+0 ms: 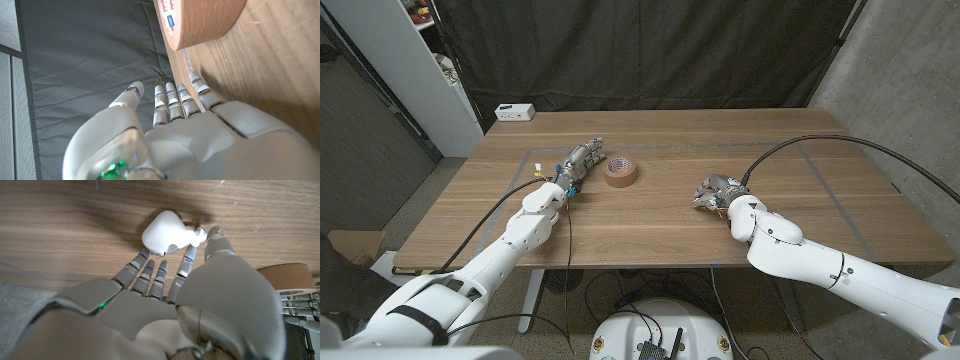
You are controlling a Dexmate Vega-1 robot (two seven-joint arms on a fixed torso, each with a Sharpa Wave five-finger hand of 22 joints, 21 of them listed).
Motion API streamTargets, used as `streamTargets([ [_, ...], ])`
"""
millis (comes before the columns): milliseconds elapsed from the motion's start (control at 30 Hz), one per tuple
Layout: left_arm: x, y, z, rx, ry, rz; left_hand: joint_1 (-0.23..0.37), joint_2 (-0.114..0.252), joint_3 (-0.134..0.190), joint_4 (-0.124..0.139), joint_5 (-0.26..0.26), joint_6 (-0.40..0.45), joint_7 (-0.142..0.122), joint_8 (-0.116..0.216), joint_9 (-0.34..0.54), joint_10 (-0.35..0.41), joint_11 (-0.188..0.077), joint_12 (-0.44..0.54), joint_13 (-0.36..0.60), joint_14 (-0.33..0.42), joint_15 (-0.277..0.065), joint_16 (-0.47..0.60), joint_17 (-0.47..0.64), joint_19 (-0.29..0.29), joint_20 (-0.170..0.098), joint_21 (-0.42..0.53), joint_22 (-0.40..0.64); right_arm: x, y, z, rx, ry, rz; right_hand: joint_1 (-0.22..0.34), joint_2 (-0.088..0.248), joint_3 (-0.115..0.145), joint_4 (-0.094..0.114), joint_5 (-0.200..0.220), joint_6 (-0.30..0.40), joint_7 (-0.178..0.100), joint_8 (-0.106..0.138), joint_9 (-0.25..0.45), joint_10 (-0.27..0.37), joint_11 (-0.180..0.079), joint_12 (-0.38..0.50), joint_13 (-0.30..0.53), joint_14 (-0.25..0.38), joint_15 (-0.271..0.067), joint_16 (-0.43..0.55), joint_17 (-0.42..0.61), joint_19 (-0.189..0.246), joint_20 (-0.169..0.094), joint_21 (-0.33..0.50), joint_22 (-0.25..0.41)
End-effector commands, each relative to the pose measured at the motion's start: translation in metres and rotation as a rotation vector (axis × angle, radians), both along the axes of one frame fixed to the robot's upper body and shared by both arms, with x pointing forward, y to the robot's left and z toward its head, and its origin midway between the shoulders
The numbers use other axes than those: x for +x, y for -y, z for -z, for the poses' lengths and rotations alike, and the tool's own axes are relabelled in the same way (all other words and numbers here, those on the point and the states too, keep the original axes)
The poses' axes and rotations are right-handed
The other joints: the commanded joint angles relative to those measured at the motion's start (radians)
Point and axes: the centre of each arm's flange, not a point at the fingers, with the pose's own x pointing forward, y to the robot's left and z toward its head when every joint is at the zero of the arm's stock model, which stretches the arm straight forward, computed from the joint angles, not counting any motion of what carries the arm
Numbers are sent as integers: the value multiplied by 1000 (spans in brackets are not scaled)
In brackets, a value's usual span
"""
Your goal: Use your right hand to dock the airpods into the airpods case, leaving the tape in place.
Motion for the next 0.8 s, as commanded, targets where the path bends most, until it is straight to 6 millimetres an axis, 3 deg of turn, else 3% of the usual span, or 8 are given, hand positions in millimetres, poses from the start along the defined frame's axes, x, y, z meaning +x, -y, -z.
streamTargets([
  [33,-1,0,3,8,-6,0,-8,3,1,-5,6,3,0,-3,2,8,2,5,1,1,-3,2,1,6,3,-1,2,0,3,7,16,-7,20,21,1,9,-7,7,12,-12,10,3,7,0,6,0,3,-82,3,0,9,-3,4,-1],
  [233,0,1,3,15,-11,1,-8,4,2,-5,6,4,0,-2,2,7,1,5,1,1,-2,2,1,7,2,-1,2,2,4,8,25,-7,20,50,7,22,-16,11,11,-14,11,6,8,-6,7,-2,6,-85,4,-1,12,-5,4,-1],
  [267,0,1,3,16,-14,-3,-8,4,2,-5,6,4,0,-2,2,7,1,5,1,1,-3,2,1,7,2,-1,2,2,4,8,28,-7,18,56,9,24,-14,11,19,-42,14,7,12,-8,8,-3,9,-87,5,-1,13,-6,5,-1],
  [300,0,1,3,17,-15,-2,-8,4,2,-5,6,4,-1,-2,2,7,0,5,2,1,-3,2,1,7,2,-2,2,3,4,8,33,-6,17,58,8,24,-13,11,17,-32,12,7,13,-9,8,-3,9,-87,5,-1,14,-7,5,-1],
  [333,0,1,3,18,-15,-3,-8,4,2,-5,6,4,-1,-3,2,8,0,5,2,1,-2,2,1,7,2,-2,2,4,4,8,34,-2,16,61,10,26,-11,10,27,-53,16,7,15,-11,9,-4,10,-87,6,-1,15,-8,5,-1],
  [400,0,1,3,18,-21,-7,-8,4,3,-5,6,4,-2,-2,2,7,-1,5,1,1,-2,2,1,7,2,-2,2,5,3,8,41,1,10,63,12,27,-7,10,26,-20,14,6,23,-17,12,-4,14,-92,8,0,18,-11,6,-1],
  [667,-2,-2,4,16,-22,-13,-8,5,4,-5,6,3,-3,-3,2,6,-4,4,1,0,-5,2,0,7,2,-3,2,6,1,7,49,3,-16,61,13,26,-1,7,47,-46,21,5,29,-21,13,-6,25,-95,14,2,22,-11,6,-1],
  [800,-2,-3,5,16,-25,-15,-8,5,4,-5,6,2,-4,-3,2,5,-4,3,1,-1,-5,1,1,7,2,-4,2,4,0,6,46,-15,-24,49,5,20,4,5,34,-27,13,3,27,-21,13,-7,22,-94,12,3,21,-10,5,-1],
])
